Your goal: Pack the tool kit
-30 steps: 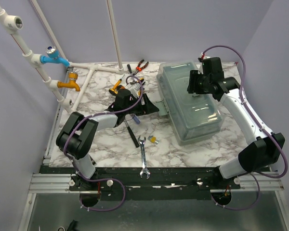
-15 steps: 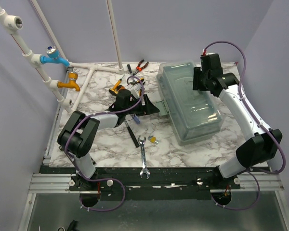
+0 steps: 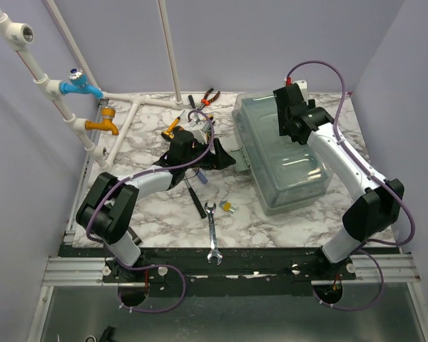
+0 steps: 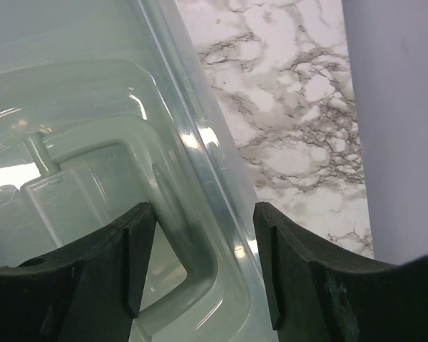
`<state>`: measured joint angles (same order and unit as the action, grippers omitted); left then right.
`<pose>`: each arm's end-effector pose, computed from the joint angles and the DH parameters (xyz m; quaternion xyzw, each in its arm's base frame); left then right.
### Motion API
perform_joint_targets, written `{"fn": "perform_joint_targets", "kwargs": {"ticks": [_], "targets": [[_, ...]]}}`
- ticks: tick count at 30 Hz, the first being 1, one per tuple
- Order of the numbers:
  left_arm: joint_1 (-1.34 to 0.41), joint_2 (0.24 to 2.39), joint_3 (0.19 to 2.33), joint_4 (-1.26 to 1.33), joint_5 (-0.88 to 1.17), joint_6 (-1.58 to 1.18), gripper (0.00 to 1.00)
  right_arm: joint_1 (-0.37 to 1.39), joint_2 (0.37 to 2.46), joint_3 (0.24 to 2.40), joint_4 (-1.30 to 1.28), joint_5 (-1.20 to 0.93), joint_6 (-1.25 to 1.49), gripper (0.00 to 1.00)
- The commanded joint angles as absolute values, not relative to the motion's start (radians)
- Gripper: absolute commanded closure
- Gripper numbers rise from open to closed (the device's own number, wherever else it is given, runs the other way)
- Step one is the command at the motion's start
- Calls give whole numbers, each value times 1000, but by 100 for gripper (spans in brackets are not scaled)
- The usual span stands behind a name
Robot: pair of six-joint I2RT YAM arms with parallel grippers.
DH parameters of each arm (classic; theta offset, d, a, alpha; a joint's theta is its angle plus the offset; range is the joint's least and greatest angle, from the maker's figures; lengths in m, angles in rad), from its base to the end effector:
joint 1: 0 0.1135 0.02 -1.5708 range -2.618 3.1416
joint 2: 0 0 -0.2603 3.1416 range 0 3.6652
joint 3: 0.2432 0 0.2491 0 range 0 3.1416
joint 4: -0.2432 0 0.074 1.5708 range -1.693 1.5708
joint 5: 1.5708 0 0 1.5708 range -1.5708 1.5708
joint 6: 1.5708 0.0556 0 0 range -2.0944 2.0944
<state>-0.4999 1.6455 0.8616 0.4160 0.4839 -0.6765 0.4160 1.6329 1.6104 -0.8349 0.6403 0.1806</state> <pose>0.3105 -0.1991 0.2005 0.0645 0.8093 -0.4692 0.3474 0.3398 0.1138 0.3382 0.0047 0.8962 -0.1845 0.4035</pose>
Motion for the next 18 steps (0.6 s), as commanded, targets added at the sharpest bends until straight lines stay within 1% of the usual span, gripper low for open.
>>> {"fn": "perform_joint_targets", "kwargs": {"ticks": [1, 4, 7, 11, 15, 18], "targets": [[-503, 1624, 851, 401, 444, -641, 23, 447, 1670, 1557, -925, 889, 192, 35], [-504, 1622, 850, 403, 446, -643, 23, 485, 1676, 1553, -917, 981, 177, 34], [-505, 1614, 847, 403, 446, -642, 23, 513, 1683, 1558, -893, 1016, 136, 34], [-505, 1601, 841, 403, 442, -634, 23, 580, 1685, 1550, -853, 1144, 103, 34], [-505, 1594, 839, 399, 443, -631, 23, 630, 1644, 1519, -707, 1191, -18, 34], [-505, 1591, 839, 399, 442, -630, 23, 666, 1571, 1438, -475, 1199, -211, 34]]}}
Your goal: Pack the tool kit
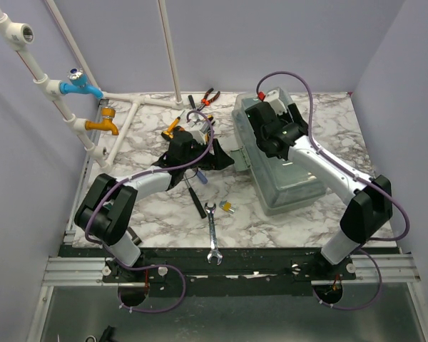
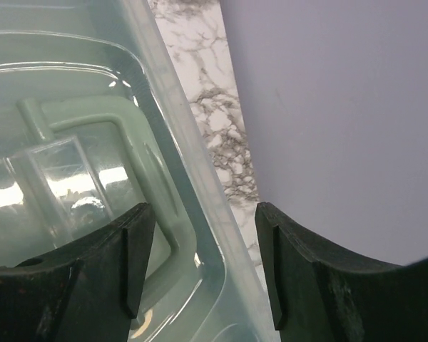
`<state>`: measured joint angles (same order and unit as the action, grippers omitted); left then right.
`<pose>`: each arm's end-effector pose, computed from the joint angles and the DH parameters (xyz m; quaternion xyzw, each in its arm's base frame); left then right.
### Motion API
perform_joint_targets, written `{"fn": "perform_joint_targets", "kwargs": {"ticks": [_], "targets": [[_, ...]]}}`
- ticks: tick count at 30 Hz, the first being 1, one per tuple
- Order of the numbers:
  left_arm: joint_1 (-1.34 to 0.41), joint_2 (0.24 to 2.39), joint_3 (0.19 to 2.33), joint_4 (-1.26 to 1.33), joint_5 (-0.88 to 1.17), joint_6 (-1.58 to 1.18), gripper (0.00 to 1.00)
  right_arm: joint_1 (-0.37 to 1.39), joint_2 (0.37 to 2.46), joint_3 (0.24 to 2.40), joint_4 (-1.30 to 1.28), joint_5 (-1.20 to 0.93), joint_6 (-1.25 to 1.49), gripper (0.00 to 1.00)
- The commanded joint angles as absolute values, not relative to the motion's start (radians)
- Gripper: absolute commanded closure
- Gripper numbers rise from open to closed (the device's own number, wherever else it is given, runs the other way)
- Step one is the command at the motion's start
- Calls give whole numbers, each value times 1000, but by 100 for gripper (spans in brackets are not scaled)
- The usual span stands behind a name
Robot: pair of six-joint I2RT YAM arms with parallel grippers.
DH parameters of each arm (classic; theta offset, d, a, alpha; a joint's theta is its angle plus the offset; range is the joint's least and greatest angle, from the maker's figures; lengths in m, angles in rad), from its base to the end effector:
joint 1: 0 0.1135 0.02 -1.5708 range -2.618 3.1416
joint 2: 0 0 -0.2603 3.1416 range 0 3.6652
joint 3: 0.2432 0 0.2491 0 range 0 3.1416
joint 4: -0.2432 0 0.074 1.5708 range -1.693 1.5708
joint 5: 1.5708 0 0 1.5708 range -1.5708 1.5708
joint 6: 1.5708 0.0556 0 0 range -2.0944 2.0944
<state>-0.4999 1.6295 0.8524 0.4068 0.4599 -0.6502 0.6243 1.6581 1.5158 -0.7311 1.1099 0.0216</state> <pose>0.3086 -0.1967 0.2018 0.0681 0.8109 -0.4570 0.3592 0.3163 0.1665 0.3222 -0.0652 0.8162 -0.3774 0.4325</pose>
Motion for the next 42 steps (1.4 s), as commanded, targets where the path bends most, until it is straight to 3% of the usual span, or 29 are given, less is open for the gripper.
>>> {"fn": "perform_joint_targets", "kwargs": {"ticks": [1, 8, 13, 16, 20, 27, 35, 42], "targets": [[-505, 1592, 839, 399, 443, -630, 23, 678, 1548, 1406, -374, 1196, -278, 34], [-505, 1592, 842, 394, 445, -627, 23, 715, 1543, 1446, -333, 1152, -358, 30], [-505, 1560, 854, 359, 446, -619, 23, 642, 1517, 1658, -677, 615, -10, 28], [-513, 1503, 874, 300, 414, -613, 23, 581, 1489, 1685, -716, 486, 70, 21], [-553, 1424, 906, 208, 337, -632, 23, 407, 1480, 1687, -779, 208, 179, 21], [-664, 1381, 1122, -40, 186, -606, 18, 267, 1342, 1476, -706, 126, 385, 0], [-721, 1475, 1342, -143, 144, -622, 17, 210, 1328, 1427, -706, 7, 561, 3], [-725, 1480, 1367, -149, 50, -617, 17, 207, 1383, 1466, -781, -8, 687, 10]]}}
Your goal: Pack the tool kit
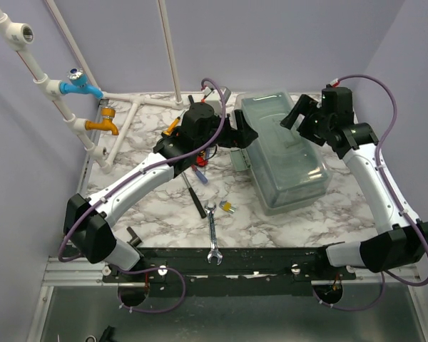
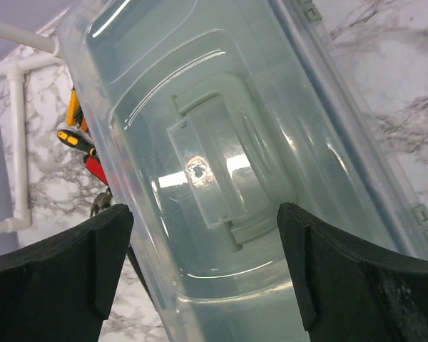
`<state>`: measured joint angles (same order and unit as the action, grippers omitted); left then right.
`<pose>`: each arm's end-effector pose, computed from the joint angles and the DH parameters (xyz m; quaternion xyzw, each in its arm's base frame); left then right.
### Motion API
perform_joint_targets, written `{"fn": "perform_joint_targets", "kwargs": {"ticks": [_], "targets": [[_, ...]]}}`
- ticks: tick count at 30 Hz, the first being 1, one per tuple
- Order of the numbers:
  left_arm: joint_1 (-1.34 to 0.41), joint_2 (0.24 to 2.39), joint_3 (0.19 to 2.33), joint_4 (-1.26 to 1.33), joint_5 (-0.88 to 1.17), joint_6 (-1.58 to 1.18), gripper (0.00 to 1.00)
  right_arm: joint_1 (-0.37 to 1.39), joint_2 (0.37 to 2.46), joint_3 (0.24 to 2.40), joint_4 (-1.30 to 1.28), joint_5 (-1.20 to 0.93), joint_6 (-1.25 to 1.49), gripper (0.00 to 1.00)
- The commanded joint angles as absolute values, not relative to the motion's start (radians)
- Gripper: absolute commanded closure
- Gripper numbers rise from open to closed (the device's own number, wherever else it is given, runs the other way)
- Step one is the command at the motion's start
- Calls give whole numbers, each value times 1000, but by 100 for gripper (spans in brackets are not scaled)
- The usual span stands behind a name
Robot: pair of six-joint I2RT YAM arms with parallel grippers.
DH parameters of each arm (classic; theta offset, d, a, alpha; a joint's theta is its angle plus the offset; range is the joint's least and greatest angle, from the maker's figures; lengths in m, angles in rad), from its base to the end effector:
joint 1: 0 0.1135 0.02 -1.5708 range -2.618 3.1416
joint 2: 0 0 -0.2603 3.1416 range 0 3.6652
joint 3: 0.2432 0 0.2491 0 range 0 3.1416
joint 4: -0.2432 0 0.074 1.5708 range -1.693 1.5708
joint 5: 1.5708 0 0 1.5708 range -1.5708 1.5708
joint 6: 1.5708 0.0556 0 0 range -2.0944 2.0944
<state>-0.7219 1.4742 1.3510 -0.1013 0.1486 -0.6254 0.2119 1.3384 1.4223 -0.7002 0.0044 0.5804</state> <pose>0.2707 -0.2493 0.3737 0.0838 0.7766 -0.4332 0.4497 0.2950 0.0632 0.3719 0.1637 0.8730 0.1754 0.4245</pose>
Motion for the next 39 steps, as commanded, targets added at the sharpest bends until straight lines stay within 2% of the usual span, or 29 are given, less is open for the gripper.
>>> {"fn": "perform_joint_targets", "kwargs": {"ticks": [1, 4, 10, 22, 32, 35, 39], "targets": [[-725, 1479, 1366, -147, 38, -614, 17, 207, 1399, 1482, -807, 33, 692, 11], [-724, 1478, 1363, -131, 28, -605, 16, 207, 1430, 1511, -883, 87, 719, 15], [-724, 1501, 1380, -109, 36, -602, 16, 207, 1473, 1498, -918, 120, 754, 14], [-724, 1598, 1438, -91, 44, -580, 15, 234, 1588, 1721, -1086, 274, 708, 14], [-725, 1604, 1430, -84, 57, -562, 15, 235, 1574, 1569, -994, 202, 713, 14], [-725, 1601, 1428, -87, 58, -547, 15, 235, 1569, 1574, -1000, 163, 722, 14], [-724, 1604, 1429, -81, 70, -545, 15, 256, 1608, 1642, -1116, 251, 716, 10]]}}
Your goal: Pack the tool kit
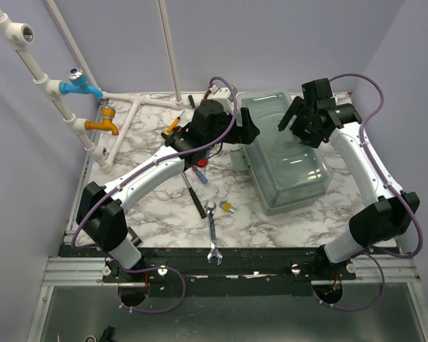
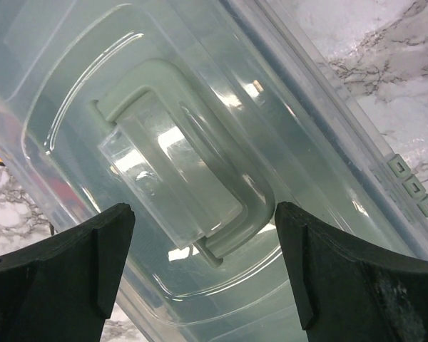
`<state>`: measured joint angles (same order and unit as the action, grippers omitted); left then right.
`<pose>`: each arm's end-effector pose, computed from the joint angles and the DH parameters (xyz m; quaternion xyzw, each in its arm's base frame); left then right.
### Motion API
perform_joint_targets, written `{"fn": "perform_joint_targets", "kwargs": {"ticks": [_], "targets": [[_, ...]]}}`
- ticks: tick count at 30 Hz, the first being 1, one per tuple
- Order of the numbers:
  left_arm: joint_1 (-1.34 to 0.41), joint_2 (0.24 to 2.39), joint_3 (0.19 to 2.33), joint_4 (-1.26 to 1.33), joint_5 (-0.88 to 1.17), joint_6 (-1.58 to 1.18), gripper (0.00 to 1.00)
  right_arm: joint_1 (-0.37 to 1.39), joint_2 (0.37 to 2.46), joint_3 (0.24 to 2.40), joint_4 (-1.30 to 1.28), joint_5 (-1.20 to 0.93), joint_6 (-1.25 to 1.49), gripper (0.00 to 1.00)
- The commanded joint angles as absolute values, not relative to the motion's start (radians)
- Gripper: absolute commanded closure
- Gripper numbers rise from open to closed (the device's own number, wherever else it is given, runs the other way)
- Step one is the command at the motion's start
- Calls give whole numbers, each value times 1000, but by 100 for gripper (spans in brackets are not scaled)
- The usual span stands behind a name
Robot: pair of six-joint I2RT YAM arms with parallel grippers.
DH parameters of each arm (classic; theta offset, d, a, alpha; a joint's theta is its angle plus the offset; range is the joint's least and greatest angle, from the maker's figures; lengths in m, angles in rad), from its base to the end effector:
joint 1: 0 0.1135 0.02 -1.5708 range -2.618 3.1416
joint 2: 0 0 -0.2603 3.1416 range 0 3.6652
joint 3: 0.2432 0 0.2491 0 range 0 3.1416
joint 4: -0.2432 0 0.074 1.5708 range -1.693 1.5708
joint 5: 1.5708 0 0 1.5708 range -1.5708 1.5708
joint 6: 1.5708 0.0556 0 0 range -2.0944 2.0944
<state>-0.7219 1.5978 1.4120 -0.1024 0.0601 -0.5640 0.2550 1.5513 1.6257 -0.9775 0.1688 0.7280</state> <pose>0.2979 -0.2668 0.3512 0.0811 0.7970 -0.3778 0.4641 0.3230 0.0745 0.3504 0.2474 0.9087 0.0839 0.3255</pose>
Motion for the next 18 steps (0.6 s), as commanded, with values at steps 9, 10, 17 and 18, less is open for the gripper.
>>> {"fn": "perform_joint_targets", "kwargs": {"ticks": [9, 10, 17, 18], "targets": [[-723, 1622, 1436, -72, 82, -554, 15, 270, 1616, 1635, -1084, 205, 728, 8], [-723, 1625, 1436, -70, 87, -556, 15, 270, 1614, 1612, -1060, 181, 727, 8], [-723, 1639, 1422, -68, 100, -559, 15, 269, 1556, 1472, -849, 23, 756, 8], [-723, 1640, 1419, -68, 100, -556, 15, 268, 1531, 1446, -802, 7, 757, 8]]}}
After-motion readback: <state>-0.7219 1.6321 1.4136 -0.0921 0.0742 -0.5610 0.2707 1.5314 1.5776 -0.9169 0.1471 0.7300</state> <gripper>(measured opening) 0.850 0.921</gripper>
